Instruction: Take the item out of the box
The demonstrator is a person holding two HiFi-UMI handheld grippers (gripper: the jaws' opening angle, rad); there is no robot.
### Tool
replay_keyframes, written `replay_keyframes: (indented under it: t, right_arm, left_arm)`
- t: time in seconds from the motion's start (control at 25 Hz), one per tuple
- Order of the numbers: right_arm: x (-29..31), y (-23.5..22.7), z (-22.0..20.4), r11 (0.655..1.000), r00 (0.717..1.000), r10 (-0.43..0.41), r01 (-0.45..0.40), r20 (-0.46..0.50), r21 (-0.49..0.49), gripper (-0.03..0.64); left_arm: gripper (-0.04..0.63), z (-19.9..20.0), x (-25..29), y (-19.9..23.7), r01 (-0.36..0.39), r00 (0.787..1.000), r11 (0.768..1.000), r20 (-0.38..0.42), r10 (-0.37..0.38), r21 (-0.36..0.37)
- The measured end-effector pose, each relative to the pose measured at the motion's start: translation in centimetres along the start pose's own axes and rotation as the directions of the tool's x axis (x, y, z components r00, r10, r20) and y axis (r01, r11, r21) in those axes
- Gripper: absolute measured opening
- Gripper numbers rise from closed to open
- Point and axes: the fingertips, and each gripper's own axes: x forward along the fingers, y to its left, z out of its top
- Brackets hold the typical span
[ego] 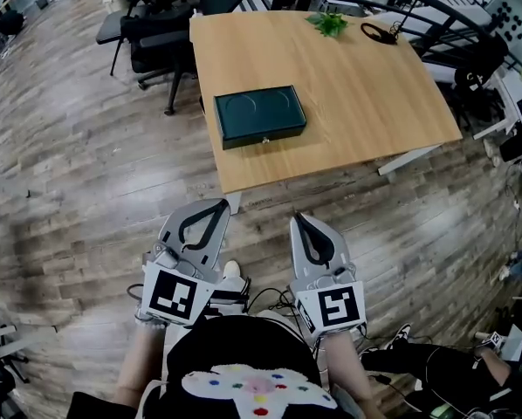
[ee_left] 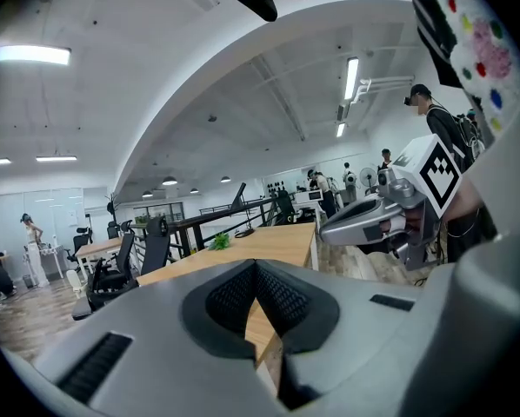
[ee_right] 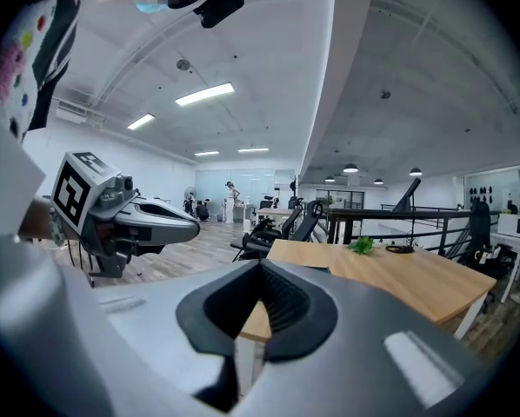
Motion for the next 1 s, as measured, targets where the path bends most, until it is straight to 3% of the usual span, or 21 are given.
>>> replay_keyframes:
  t: [0.44,1.0]
  right_arm:
    - [3.4,-0.1,0.6,1.000,1.000,0.007,-0.007,-0.027,-0.016,0.009]
    - [6.2,-2.8,-1.2,0.999,0.997,0.045,-0.046,-0.058,-0.012,0.008]
  left_arm:
    - [0.002,-0.3,1.7,3.4,-0.010,1.000,1.000,0.014,0.010,-0.025]
    - [0.002,-2.0,4.8,4.6,-0.062,0.998,0.997,-0.033,0.061,-0.047]
